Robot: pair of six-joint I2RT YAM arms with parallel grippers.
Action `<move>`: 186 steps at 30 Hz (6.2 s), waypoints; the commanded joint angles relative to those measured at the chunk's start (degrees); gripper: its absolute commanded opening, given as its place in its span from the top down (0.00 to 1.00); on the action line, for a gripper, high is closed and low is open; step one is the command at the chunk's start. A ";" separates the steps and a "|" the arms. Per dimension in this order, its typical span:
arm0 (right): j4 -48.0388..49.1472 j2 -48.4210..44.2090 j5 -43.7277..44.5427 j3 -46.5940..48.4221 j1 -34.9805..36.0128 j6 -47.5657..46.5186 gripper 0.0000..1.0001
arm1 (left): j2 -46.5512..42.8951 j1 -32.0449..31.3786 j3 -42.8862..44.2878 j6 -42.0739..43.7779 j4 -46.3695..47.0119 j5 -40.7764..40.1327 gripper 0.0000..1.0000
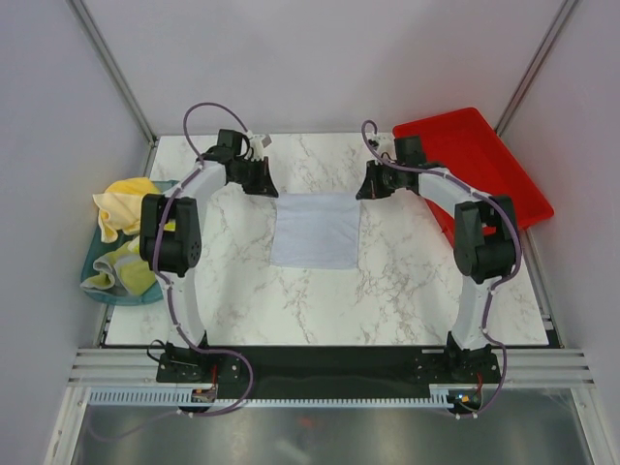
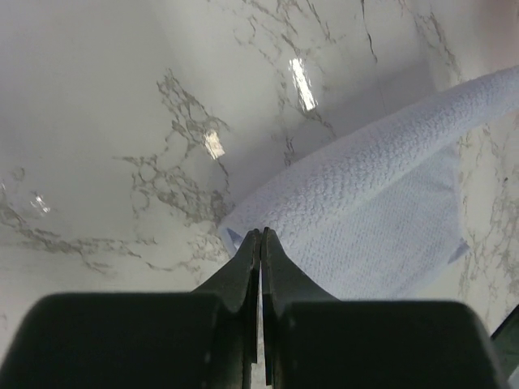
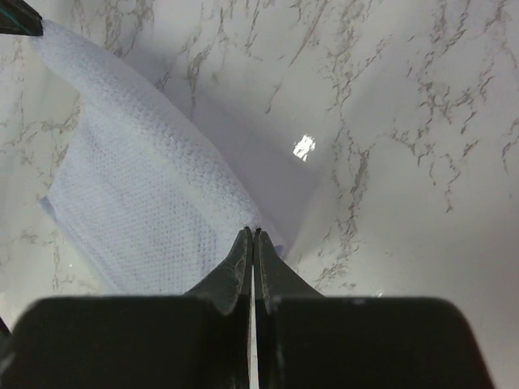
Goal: Fold and stack the towels
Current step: Fold the towel, then smooth out wrinkles on the folded towel, then neatly place the folded towel into the bin
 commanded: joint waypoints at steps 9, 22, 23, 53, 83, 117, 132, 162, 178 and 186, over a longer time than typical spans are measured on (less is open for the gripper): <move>4.85 -14.11 4.14 -14.73 4.05 3.17 1.00 | -16.67 -1.26 -15.04 -4.55 6.42 -0.59 0.98; 6.27 -26.32 5.90 -26.94 7.39 7.39 1.00 | -28.63 -3.99 -30.33 -9.55 6.78 -5.51 0.98; 6.27 -26.86 5.90 -27.57 7.57 7.82 1.00 | -29.08 -3.99 -31.04 -9.91 6.87 -5.51 0.98; 8.13 -31.60 10.99 -41.38 12.23 14.60 0.76 | -34.53 -8.56 -40.55 -17.91 -0.59 -18.60 0.61; 15.15 -26.77 11.08 -41.29 15.22 21.98 0.66 | -26.79 -10.32 -37.55 -27.31 11.61 -14.83 0.54; 12.42 -32.06 26.03 -41.29 15.22 27.07 0.22 | -33.23 -15.86 -38.78 -30.48 5.81 -30.47 0.64; 26.03 -19.83 18.56 -43.56 15.57 30.15 0.35 | -24.07 -15.33 -39.04 -32.50 6.16 -29.94 0.68; -3.58 -9.55 20.22 -19.93 7.92 5.72 1.00 | -44.28 -13.92 -29.55 -29.25 -4.30 -23.45 0.45; -12.90 -2.96 19.09 -4.98 4.05 1.32 0.89 | -43.86 -13.83 -33.41 -28.00 -1.41 -19.42 0.46; -10.87 -1.81 15.05 -4.72 2.21 2.90 0.61 | -27.52 -15.15 -29.91 -31.18 16.00 -8.24 0.71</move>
